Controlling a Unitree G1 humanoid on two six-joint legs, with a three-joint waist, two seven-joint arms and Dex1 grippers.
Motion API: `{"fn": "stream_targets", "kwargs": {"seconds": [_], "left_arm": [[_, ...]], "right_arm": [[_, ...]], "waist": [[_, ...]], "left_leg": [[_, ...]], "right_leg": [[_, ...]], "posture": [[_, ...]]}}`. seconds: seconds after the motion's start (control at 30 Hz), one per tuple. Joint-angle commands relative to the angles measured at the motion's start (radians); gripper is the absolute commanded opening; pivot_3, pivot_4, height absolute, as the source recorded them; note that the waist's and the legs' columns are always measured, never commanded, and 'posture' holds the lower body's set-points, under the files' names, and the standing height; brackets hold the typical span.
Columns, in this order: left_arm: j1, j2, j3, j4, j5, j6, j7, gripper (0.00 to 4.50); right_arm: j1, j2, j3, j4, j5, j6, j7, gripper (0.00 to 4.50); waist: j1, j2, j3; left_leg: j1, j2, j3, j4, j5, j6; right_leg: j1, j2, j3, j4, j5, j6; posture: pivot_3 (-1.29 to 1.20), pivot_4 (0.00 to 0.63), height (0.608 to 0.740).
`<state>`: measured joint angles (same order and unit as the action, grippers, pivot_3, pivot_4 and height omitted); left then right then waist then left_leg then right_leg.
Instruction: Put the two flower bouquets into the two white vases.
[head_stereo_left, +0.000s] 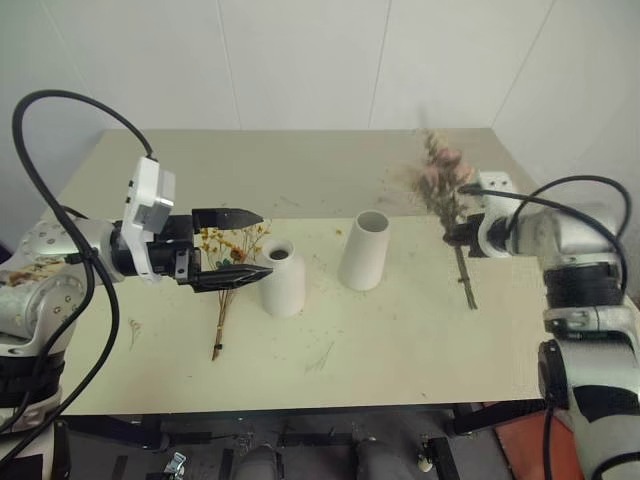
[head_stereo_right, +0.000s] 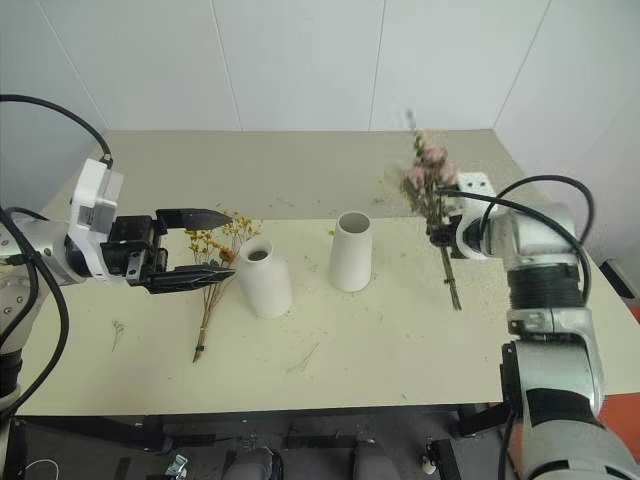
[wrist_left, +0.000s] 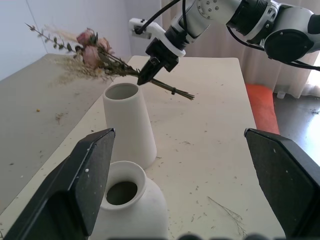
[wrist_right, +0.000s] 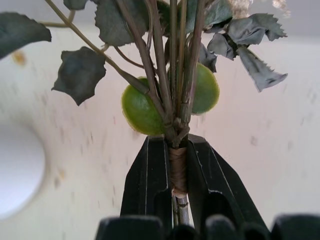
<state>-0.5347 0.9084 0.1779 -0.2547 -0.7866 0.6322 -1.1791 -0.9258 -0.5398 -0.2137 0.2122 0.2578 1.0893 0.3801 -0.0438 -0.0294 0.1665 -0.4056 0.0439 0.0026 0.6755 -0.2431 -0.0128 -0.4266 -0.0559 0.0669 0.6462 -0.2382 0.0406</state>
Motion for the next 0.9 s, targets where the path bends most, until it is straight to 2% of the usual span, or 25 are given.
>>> {"fn": "stream_targets", "kwargs": {"seconds": [0.03, 0.2, 0.4, 0.6, 0.9], "left_arm": [[-0.013, 0.012, 0.025, 0.003, 0.0, 0.001, 0.008, 4.5], [-0.027, 0.013, 0.02, 0.013, 0.01, 0.019, 0.039, 4.5], [-0.032, 0.049, 0.014, -0.005, 0.006, 0.108, 0.094, 4.5], [-0.011, 0.03, 0.05, -0.029, -0.014, 0.106, 0.126, 4.5], [-0.002, 0.039, 0.068, -0.039, -0.019, 0.106, 0.124, 4.5]], "right_arm": [[-0.008, 0.077, -0.17, -0.171, 0.097, -0.191, -0.044, 0.22], [-0.025, 0.18, -0.212, -0.277, 0.218, -0.359, 0.001, 0.22], [-0.007, 0.229, -0.125, -0.362, 0.279, -0.429, 0.051, 0.22], [0.065, 0.257, -0.04, -0.393, 0.272, -0.475, 0.06, 0.22], [0.127, 0.27, 0.028, -0.314, 0.223, -0.576, 0.073, 0.22]], "waist": [[-0.006, 0.0, 0.0], [-0.003, 0.001, 0.0], [-0.002, 0.001, 0.001], [0.001, 0.001, 0.001], [0.0, 0.001, 0.001]], "left_leg": [[0.0, 0.0, 0.0, 0.0, 0.0, 0.0], [0.001, 0.0, 0.0, -0.001, 0.0, 0.0], [0.001, 0.001, 0.0, -0.001, 0.0, 0.0], [0.001, 0.0, 0.0, 0.0, 0.0, 0.0], [0.001, 0.0, 0.0, 0.0, 0.0, 0.0]], "right_leg": [[0.0, 0.0, 0.001, 0.001, 0.0, 0.0], [0.0, 0.0, 0.0, 0.001, 0.0, 0.0], [0.0, 0.0, 0.0, 0.001, 0.0, 0.0], [0.0, 0.0, -0.001, 0.001, 0.0, 0.0], [0.0, 0.0, -0.001, 0.001, 0.0, 0.0]], "posture": [[0.0, 0.15, 0.74], [0.0, 0.15, 0.74], [0.0, 0.15, 0.74], [0.0, 0.15, 0.74], [0.0, 0.15, 0.74]]}}
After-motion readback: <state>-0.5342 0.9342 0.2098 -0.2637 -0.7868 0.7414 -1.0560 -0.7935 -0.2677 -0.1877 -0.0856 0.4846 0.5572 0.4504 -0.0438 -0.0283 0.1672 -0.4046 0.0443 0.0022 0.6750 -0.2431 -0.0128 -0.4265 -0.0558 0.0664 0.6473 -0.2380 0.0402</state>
